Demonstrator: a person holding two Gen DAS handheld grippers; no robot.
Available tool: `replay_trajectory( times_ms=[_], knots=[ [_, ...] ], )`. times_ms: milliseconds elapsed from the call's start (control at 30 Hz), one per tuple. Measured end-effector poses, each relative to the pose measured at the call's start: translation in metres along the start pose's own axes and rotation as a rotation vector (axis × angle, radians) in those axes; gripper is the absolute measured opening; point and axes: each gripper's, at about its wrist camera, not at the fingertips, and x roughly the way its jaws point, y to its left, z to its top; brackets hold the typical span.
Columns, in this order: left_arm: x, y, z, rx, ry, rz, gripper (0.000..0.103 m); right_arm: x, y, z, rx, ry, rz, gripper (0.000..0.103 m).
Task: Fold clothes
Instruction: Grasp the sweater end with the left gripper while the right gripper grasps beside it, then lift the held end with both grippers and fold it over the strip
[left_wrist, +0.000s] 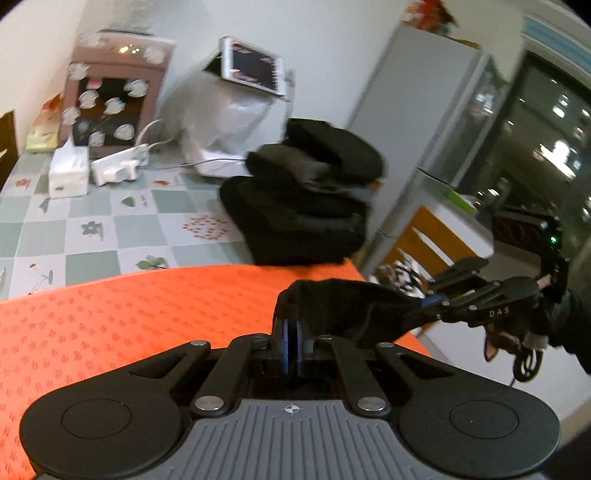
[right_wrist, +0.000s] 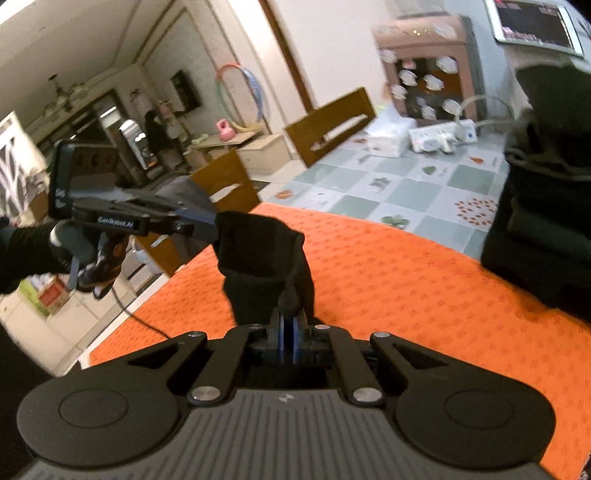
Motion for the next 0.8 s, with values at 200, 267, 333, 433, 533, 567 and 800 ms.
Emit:
replay_trajectory(
  times_ms=[200,267,333,433,533,567,800],
  knots=[
    [-0.042,-0.031,-0.048,0.029,0.023,-0.1,0.007,-0.035,0.063,-0.044,-0.108,0.001,0.036,0.006],
    [-0.049,-0.036,-0.071,0.014,0.051,-0.125,0.007,-0.039,0.082,-0.064,-0.145,0.031,0.052,0.006],
    [-0.053,-0.04,-0.096,-0.011,0.095,-0.146,0.007,-0.038,0.099,-0.085,-0.182,0.072,0.054,0.006],
    [-0.047,-0.043,-0.135,-0.061,0.164,-0.144,0.007,-0.032,0.119,-0.117,-0.232,0.14,0.042,0.006],
    [-0.036,-0.045,-0.17,-0.065,0.238,-0.113,0.007,-0.021,0.131,-0.146,-0.261,0.185,0.035,0.006],
    [-0.032,-0.046,-0.181,-0.069,0.255,-0.101,0.007,-0.016,0.134,-0.155,-0.271,0.199,0.029,0.006],
    [-0.009,-0.043,-0.221,-0.102,0.326,-0.037,0.007,0.014,0.144,-0.197,-0.369,0.26,-0.057,0.011]
  ],
)
